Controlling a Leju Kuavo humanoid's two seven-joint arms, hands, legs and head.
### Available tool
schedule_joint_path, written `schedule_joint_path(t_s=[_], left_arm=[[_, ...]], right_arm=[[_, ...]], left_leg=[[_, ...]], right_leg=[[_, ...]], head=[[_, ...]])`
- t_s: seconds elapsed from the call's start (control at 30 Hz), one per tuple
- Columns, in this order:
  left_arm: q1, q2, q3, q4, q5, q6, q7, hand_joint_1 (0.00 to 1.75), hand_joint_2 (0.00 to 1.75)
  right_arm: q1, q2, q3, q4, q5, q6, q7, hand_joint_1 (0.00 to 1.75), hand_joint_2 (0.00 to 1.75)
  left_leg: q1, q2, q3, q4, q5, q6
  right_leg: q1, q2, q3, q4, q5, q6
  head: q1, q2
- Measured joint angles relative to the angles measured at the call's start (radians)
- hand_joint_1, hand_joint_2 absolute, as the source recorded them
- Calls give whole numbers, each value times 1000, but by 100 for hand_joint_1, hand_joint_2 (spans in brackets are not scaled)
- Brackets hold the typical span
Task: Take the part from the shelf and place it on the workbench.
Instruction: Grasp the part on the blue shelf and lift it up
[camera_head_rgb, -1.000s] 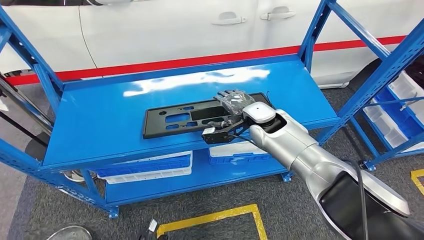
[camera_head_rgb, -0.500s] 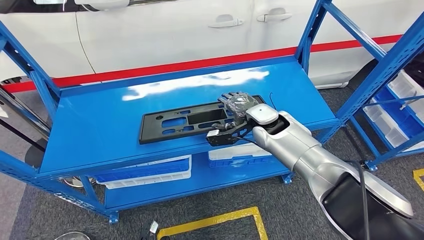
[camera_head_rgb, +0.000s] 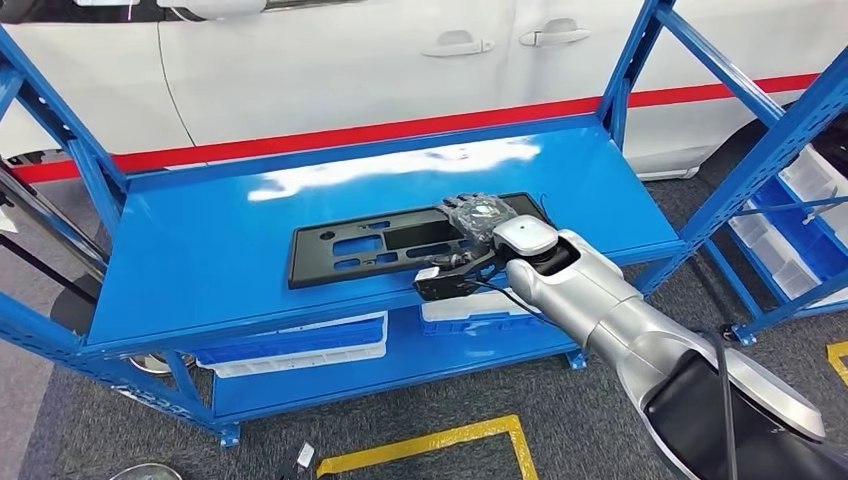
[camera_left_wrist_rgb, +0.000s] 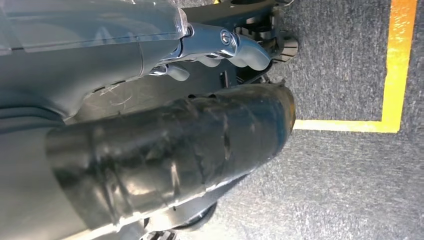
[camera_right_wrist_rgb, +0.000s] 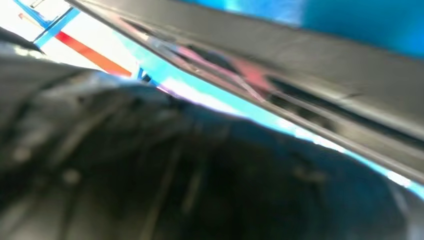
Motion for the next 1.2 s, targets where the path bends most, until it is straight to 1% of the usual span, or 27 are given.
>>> schedule_joint_path(t_s=[0.07, 0.1, 0.13, 0.17, 0.2, 0.27, 0.3, 0.33, 0.37, 0.43, 0.47, 0.5, 0.53, 0.6, 0.67, 0.7, 0.73, 0.8, 0.83, 0.87, 0.9, 0.93, 1.0, 1.03, 1.07, 1.13, 1.2], left_arm=[[-1, 0, 0, 0, 1, 0, 1, 0, 0], [0, 0, 0, 0, 1, 1, 2, 0, 0], [0, 0, 0, 0, 2, 1, 2, 0, 0], [0, 0, 0, 0, 4, 2, 2, 0, 0], [0, 0, 0, 0, 6, 3, 2, 0, 0], [0, 0, 0, 0, 9, 3, -1, 0, 0], [-1, 0, 0, 0, 10, 3, -3, 0, 0], [-1, 0, 0, 0, 11, 3, -5, 0, 0], [-2, 0, 0, 0, 12, 3, -7, 0, 0], [-2, 1, 0, 0, 13, 4, -9, 0, 0], [-3, 1, 0, 0, 13, 4, -10, 0, 0], [-3, 1, -1, 0, 13, 4, -10, 0, 0], [-3, 1, -1, 0, 13, 4, -11, 0, 0], [-3, 2, -2, 1, 14, 5, -12, 0, 0], [-3, 2, -3, 1, 15, 5, -13, 0, 0], [-3, 2, -3, 1, 16, 5, -13, 0, 0], [-4, 1, -3, 1, 16, 5, -13, 0, 0], [-4, 1, -4, 1, 16, 5, -14, 0, 0], [-4, 1, -5, 1, 16, 5, -13, 0, 0], [-4, 1, -5, 1, 16, 5, -13, 0, 0], [-4, 1, -6, 1, 16, 5, -13, 0, 0], [-4, 1, -6, 1, 16, 5, -12, 0, 0], [-4, 0, -6, 1, 17, 5, -11, 0, 0], [-5, 1, -6, 1, 18, 6, -10, 0, 0], [-5, 0, -7, 1, 19, 6, -9, 0, 0], [-4, 0, -8, 1, 19, 7, -6, 0, 0], [-5, 0, -11, 1, 19, 7, -5, 0, 0]], right_arm=[[1, 0, 0, 0, -1, 0, -1, 0, 0], [1, -1, 1, 0, -2, 0, -1, 0, 0], [2, -1, 1, 0, -3, 0, -2, 0, 0], [2, -2, 1, 0, -5, 0, -4, 0, 0], [3, -2, 1, 0, -7, 0, -5, 0, 0], [13, -2, 1, 0, -10, -1, -8, 0, 0], [21, -2, 1, 1, -10, -2, -9, 0, 0], [29, -2, 1, 2, -11, -2, -10, 0, 0], [35, -2, 1, 3, -11, -3, -11, 0, 0], [40, -2, 1, 3, -13, -3, -12, 0, 0], [40, -2, 1, 3, -14, -4, -13, 0, 0], [41, -2, 1, 4, -15, -4, -13, 0, 0], [43, -2, 1, 4, -17, -4, -14, 0, 0], [47, -2, 1, 5, -19, -5, -14, 0, 0], [49, -4, 1, 6, -21, -8, -14, 0, 0], [49, -6, 1, 7, -22, -10, -13, 0, 0], [50, -8, 1, 7, -22, -11, -13, 0, 0], [56, -10, 1, 9, -23, -12, -13, 0, 0], [62, -11, 1, 10, -23, -12, -13, 0, 0], [66, -12, 1, 11, -24, -12, -13, 0, 0], [69, -13, 1, 11, -26, -13, -13, 0, 0], [70, -14, 1, 12, -27, -13, -13, 0, 0], [69, -16, 1, 12, -31, -14, -14, 0, 0], [69, -16, 1, 12, -33, -14, -15, 0, 0], [70, -16, 1, 12, -35, -15, -16, 0, 0], [71, -16, 1, 12, -37, -16, -17, 0, 0], [71, -17, 1, 12, -39, -16, -17, 0, 0]], left_leg=[[-1, 0, -1, -1, 1, -9], [0, 1, -2, -1, -1, -15], [1, 1, -5, 7, -9, -19], [2, 1, -15, 31, -26, -22], [3, 2, -35, 76, -52, -25], [3, 2, -96, 206, -112, -28], [4, 2, -121, 257, -127, -29], [3, 2, -132, 277, -125, -29], [3, 2, -123, 255, -103, -27], [3, 2, -65, 133, -39, -20], [1, 1, -34, 70, -17, -17], [-1, 1, -14, 30, -6, -14], [-3, 0, -5, 10, -6, -11], [-5, 0, -3, 4, -3, -5], [-2, 1, 2, -7, 4, 5], [0, 2, 4, -12, 6, 9], [0, 3, 6, -15, 8, 12], [0, 4, 5, -15, 8, 15], [-1, 4, 5, -14, 8, 16], [-1, 4, 5, -13, 7, 16], [-1, 4, 5, -11, 6, 15], [-1, 3, 5, -9, 5, 13], [-2, 2, 4, -5, 2, 7], [-3, 2, 3, -4, 2, 3], [-4, 2, 2, -5, 3, -1], [-3, 2, 2, -9, 6, -9], [-3, 2, -2, -1, -4, -17]], right_leg=[[5, 1, 5, -17, -1, -5], [3, 1, 7, -20, 1, -10], [1, 1, 9, -24, 3, -16], [-1, 1, 12, -29, 5, -23], [-2, 1, 14, -32, 7, -28], [1, 1, 14, -31, 6, -34], [2, 1, 14, -30, 5, -35], [4, 1, 14, -28, 4, -36], [5, 1, 14, -25, 2, -36], [6, 3, 15, -20, -3, -34], [7, 4, 14, -17, -5, -31], [8, 6, 12, -16, -5, -28], [9, 6, 10, -15, -5, -23], [9, 7, 9, -18, -2, -14], [7, 6, 4, -6, -15, -5], [6, 6, -8, 22, -35, 0], [4, 5, -29, 69, -62, 3], [1, 4, -88, 193, -115, 9], [-1, 3, -109, 233, -124, 11], [-3, 2, -113, 241, -115, 12], [-4, 1, -99, 210, -89, 12], [-6, 0, -70, 150, -53, 12], [-4, -2, -10, 30, -9, 7], [-1, -2, 6, -5, -2, 4], [2, -1, 11, -17, -5, 1], [5, 0, 11, -20, -2, -4], [-1, -1, 17, -31, 3, -15]], head=[[0, 0], [0, 0], [0, 0], [0, 0], [-1, 0], [-1, 0], [-1, 0], [-1, 0], [-1, 0], [-1, 0], [-1, 0], [0, 0], [0, 0], [-1, 0], [0, 0], [0, 0], [0, 0], [0, 0], [0, 0], [0, 0], [0, 0], [0, 0], [0, 0], [0, 0], [0, 0], [0, 0], [0, 0]])
